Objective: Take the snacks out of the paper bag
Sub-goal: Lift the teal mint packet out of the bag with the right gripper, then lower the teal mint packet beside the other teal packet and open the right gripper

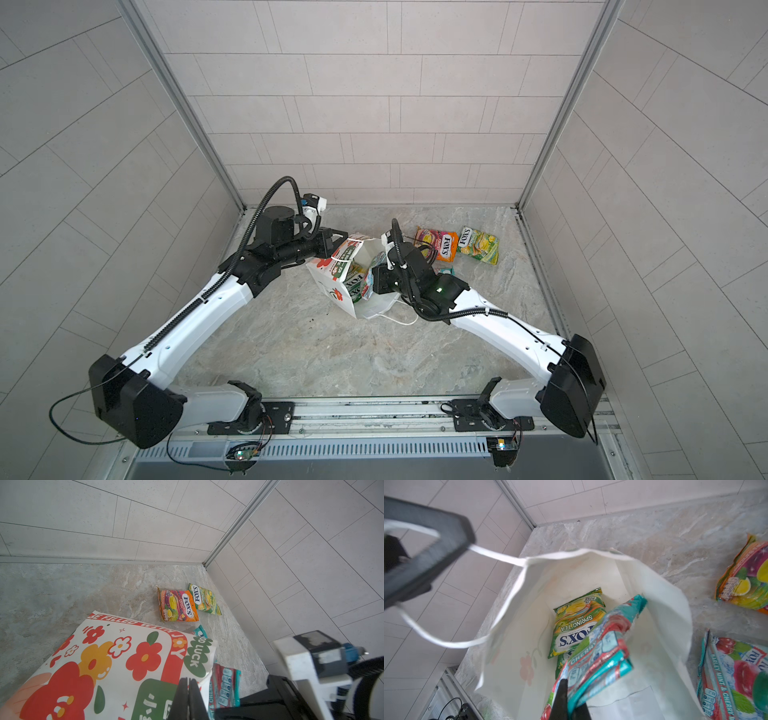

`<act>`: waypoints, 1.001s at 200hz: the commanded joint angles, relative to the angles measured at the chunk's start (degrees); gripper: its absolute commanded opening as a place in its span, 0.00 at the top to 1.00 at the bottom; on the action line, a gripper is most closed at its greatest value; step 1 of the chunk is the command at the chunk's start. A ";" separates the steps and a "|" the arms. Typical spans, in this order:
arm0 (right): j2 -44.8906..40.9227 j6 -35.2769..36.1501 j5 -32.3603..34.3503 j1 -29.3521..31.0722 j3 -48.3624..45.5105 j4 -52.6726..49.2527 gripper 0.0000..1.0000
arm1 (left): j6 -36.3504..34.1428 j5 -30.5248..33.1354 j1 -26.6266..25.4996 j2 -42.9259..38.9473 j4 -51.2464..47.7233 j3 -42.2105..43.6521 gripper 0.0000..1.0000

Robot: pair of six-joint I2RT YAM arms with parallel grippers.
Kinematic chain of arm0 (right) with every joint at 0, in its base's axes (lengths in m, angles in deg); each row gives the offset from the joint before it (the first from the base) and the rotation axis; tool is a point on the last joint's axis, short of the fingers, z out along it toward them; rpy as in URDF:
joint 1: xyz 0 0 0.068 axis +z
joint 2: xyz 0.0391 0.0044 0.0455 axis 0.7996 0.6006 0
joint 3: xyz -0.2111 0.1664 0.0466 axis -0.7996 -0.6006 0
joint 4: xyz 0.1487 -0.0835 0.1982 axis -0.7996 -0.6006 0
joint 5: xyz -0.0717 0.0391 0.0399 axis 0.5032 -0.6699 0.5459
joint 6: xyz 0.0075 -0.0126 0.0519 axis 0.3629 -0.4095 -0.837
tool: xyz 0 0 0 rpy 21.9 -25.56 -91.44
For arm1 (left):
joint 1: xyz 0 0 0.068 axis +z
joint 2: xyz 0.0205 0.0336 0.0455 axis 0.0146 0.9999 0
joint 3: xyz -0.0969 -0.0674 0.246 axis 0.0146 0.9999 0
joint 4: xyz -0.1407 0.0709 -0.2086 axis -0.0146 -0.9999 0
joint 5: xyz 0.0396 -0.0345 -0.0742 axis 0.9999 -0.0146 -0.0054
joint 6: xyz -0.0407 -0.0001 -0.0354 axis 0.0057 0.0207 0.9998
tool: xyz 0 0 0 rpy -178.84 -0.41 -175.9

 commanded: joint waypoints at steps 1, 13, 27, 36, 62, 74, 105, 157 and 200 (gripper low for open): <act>-5.43 3.43 -0.75 -0.39 3.36 -2.21 1.00 | -0.67 0.02 0.01 0.32 -0.10 -0.48 1.00; -7.31 3.66 -0.92 -0.86 4.25 -4.03 1.00 | -0.66 0.07 0.01 0.32 -0.11 -0.55 1.00; -9.59 4.03 -1.14 -1.73 5.02 -5.65 1.00 | -0.64 0.06 0.01 0.32 -0.10 -0.52 1.00; -11.26 4.12 -1.18 -2.61 5.50 -6.80 1.00 | -0.67 -0.05 0.01 0.17 -0.10 -0.55 1.00; -14.38 4.78 -2.95 -8.35 8.16 -12.37 1.00 | -0.33 -0.34 0.01 0.18 0.06 -0.45 1.00; -15.91 5.66 -3.71 -11.97 8.47 -14.66 1.00 | -0.23 -0.53 0.00 0.16 0.16 -0.54 1.00; -18.10 6.67 -11.02 -26.19 7.58 -20.43 1.00 | -0.37 -0.56 -0.03 0.19 0.27 -0.40 1.00; -16.86 10.75 -19.90 -45.08 0.01 -22.94 1.00 | -0.40 -0.90 0.01 0.54 0.41 -0.45 1.00; -11.35 14.07 -15.82 -51.34 -2.79 -23.92 1.00 | -0.45 -1.00 0.01 0.65 0.38 -0.40 1.00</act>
